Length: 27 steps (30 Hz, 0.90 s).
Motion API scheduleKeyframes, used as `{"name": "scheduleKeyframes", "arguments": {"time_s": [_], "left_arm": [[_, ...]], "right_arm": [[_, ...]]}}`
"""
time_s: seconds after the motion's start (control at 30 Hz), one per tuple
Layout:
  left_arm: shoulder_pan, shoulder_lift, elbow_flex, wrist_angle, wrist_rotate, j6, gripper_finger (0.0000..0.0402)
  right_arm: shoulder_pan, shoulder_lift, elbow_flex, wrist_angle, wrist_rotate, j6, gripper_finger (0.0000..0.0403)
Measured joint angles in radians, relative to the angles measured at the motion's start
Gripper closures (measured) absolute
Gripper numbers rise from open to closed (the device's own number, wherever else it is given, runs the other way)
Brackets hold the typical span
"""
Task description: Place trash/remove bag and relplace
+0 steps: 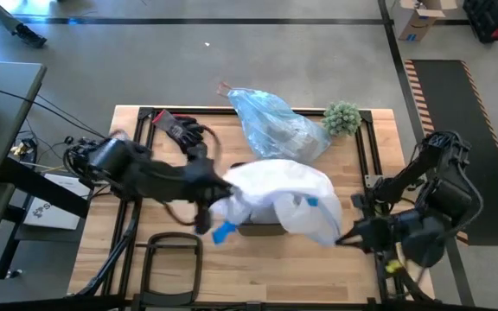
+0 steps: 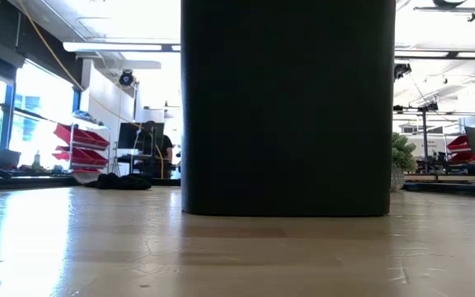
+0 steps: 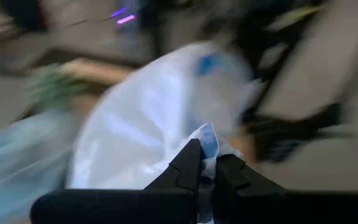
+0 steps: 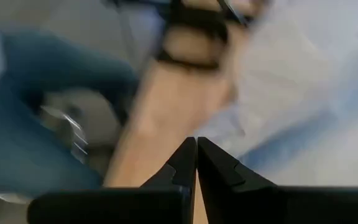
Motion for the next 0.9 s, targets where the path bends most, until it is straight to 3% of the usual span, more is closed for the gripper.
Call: {"name": "scheduleKeyframes", "arguments": {"time_s": [0.1,0.17,0.23,0.33,0.47,0.7,0.9], "left_arm": [[-0.009,-0.037,0.0,0.093,0.094,-0.001,0.0402],[-0.018,-0.058,0.0,0.087,0.08,-0.005,0.0402],[-0.023,-0.076,0.0,0.02,0.004,-0.016,0.0402],[-0.012,-0.086,0.0,-0.182,-0.122,-0.111,0.0402],[0.039,-0.079,-0.055,-0.376,-0.205,-0.255,0.0402],[0.135,-0.077,-0.263,-0.323,-0.225,-0.218,0.0402],[0.211,-0.079,-0.411,-0.297,-0.347,-0.197,0.0402]], "right_arm": [[-0.013,-0.063,-0.11,0.29,-0.089,-0.135,0.0403],[-0.02,-0.099,-0.19,0.427,-0.141,-0.198,0.0403],[-0.03,-0.136,-0.274,0.495,-0.15,-0.218,0.0403],[-0.067,-0.189,-0.41,0.518,-0.137,-0.164,0.0403],[-0.12,-0.253,-0.576,0.544,-0.135,-0.088,0.0403],[-0.189,-0.336,-0.717,0.556,-0.083,-0.029,0.0403],[-0.213,-0.37,-0.739,0.537,0.068,0.076,0.0403]]}}
